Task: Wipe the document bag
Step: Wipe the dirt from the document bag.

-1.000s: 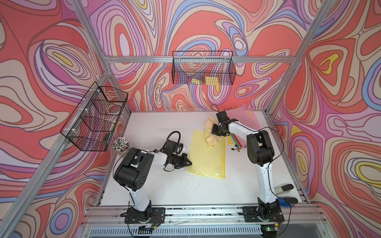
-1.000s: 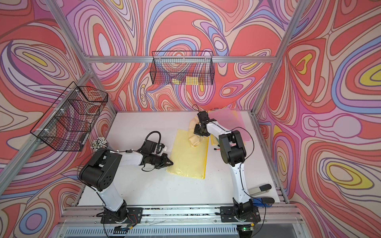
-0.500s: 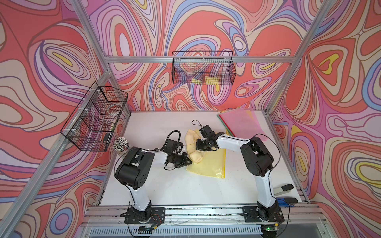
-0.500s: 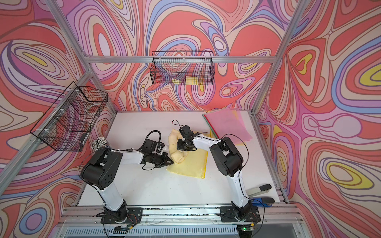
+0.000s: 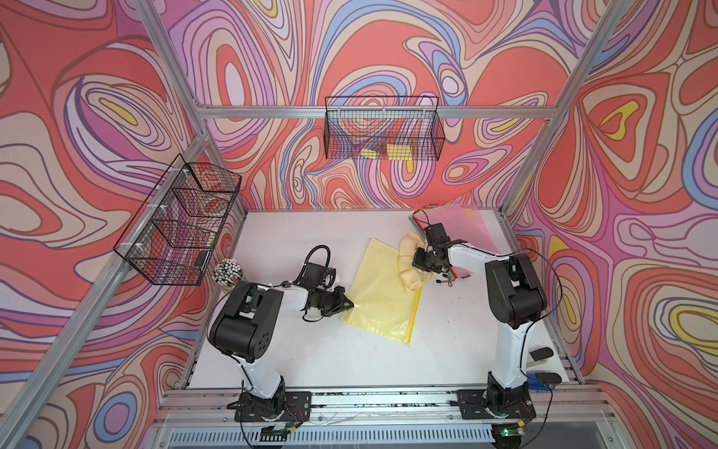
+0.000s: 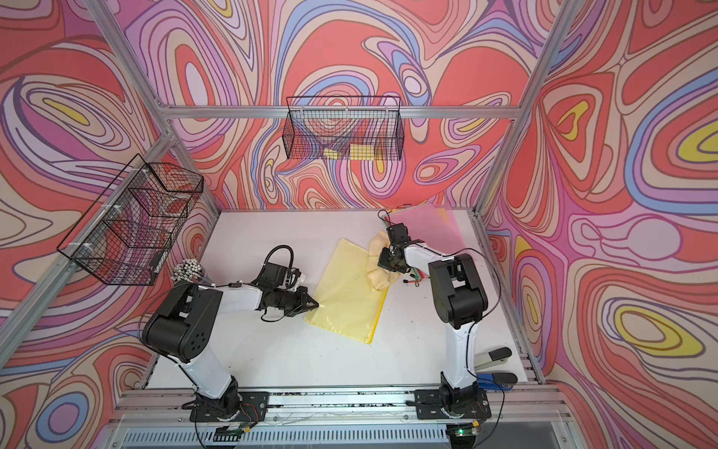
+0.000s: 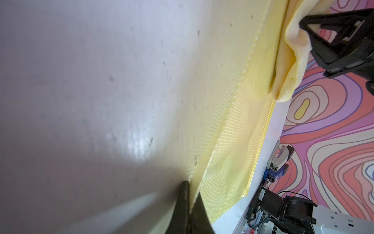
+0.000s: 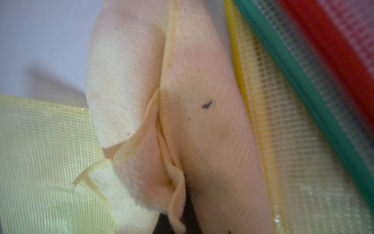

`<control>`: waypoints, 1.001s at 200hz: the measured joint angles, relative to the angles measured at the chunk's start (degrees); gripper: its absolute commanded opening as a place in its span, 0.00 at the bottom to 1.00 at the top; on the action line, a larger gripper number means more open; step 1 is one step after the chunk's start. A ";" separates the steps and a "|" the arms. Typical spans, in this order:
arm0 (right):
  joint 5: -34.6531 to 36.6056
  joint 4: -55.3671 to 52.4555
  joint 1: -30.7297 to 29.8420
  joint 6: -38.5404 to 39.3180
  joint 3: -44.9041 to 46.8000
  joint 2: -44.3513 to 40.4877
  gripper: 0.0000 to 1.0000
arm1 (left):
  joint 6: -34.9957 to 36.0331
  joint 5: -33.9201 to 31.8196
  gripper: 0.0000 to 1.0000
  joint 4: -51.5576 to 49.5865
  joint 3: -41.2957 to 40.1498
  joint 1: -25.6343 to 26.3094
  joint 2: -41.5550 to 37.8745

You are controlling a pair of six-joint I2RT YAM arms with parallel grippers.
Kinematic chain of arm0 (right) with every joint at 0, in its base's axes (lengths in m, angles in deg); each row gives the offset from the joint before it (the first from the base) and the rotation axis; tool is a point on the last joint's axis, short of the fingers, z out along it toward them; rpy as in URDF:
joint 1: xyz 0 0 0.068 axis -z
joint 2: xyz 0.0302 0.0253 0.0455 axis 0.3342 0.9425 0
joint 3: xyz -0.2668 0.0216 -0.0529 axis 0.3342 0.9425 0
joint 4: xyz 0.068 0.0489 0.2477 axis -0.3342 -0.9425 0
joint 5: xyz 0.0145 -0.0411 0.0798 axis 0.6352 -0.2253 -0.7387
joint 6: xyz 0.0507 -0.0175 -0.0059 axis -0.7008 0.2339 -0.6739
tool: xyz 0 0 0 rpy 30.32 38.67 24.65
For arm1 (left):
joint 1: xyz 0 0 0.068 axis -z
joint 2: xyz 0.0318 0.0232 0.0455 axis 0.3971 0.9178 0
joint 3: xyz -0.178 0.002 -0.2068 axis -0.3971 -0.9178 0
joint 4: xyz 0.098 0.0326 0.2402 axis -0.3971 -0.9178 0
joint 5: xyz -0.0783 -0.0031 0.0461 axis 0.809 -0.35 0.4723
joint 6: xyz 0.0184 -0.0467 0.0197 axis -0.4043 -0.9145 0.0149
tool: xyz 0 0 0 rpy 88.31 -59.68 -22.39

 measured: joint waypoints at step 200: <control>-7.02 3.72 -5.16 -5.60 17.00 -11.63 0.00 | -3.45 0.11 0.00 2.86 0.50 -3.21 1.25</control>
